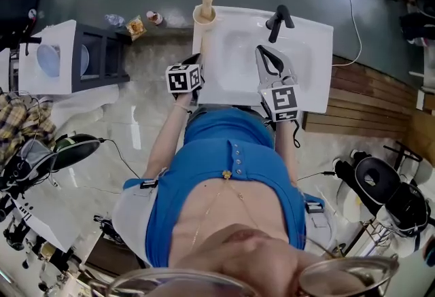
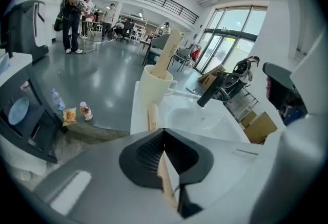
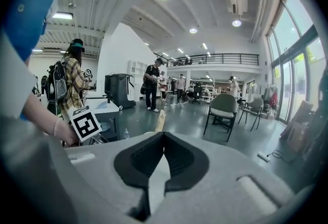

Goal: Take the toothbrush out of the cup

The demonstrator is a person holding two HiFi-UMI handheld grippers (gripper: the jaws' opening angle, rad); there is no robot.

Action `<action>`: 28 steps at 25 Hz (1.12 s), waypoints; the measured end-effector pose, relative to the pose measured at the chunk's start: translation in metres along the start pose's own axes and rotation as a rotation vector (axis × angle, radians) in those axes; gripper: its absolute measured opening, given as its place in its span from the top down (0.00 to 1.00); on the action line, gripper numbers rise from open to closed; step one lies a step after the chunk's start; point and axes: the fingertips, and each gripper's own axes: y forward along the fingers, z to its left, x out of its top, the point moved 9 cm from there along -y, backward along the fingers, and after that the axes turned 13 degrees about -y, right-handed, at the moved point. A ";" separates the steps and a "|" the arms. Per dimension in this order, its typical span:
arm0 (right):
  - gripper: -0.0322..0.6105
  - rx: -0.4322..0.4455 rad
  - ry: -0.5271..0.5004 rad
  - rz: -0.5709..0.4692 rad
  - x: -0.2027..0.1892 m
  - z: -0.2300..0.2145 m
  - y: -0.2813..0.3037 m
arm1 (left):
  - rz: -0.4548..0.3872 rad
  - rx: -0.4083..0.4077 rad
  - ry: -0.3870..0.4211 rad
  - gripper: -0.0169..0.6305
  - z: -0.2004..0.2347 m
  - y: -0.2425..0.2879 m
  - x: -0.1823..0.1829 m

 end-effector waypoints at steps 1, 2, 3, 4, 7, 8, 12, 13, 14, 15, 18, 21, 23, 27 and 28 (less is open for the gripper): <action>0.95 0.005 -0.001 -0.002 0.001 0.000 0.002 | -0.008 -0.008 0.003 0.97 -0.002 -0.002 0.002; 0.95 0.010 -0.003 -0.005 0.001 0.001 0.005 | -0.017 -0.016 0.006 0.97 -0.004 -0.005 0.004; 0.95 0.016 -0.005 -0.007 0.002 0.001 0.008 | -0.027 -0.024 0.010 0.97 -0.006 -0.007 0.006; 0.95 0.022 -0.007 -0.009 0.002 0.002 0.011 | -0.039 -0.032 0.014 0.97 -0.008 -0.010 0.009; 0.95 0.045 -0.010 -0.018 0.005 0.004 0.020 | -0.077 -0.051 0.026 0.97 -0.014 -0.021 0.016; 0.95 0.052 -0.010 -0.021 0.006 0.005 0.023 | -0.091 -0.058 0.031 0.97 -0.016 -0.025 0.018; 0.95 0.086 -0.016 -0.034 0.012 0.005 0.037 | -0.156 -0.083 0.055 0.97 -0.026 -0.041 0.029; 0.95 0.094 -0.017 -0.038 0.014 0.006 0.040 | -0.176 -0.089 0.062 0.97 -0.029 -0.045 0.032; 0.95 0.103 -0.020 -0.041 0.016 0.006 0.044 | -0.198 -0.097 0.066 0.97 -0.031 -0.050 0.035; 0.95 0.111 -0.023 -0.043 0.018 0.007 0.047 | -0.223 -0.106 0.067 0.97 -0.033 -0.055 0.037; 0.95 0.135 -0.034 -0.049 0.022 0.010 0.057 | -0.308 -0.131 0.073 0.97 -0.040 -0.069 0.042; 0.95 0.155 -0.040 -0.052 0.024 0.012 0.067 | -0.365 -0.137 0.118 0.97 -0.046 -0.080 0.044; 0.95 0.167 -0.038 -0.054 0.026 0.013 0.072 | -0.389 -0.136 0.144 0.97 -0.049 -0.087 0.044; 0.95 0.183 -0.045 -0.054 0.028 0.014 0.084 | -0.430 -0.134 0.181 0.97 -0.052 -0.097 0.046; 0.95 0.185 -0.050 -0.053 0.028 0.014 0.088 | -0.441 -0.134 0.188 0.97 -0.053 -0.100 0.046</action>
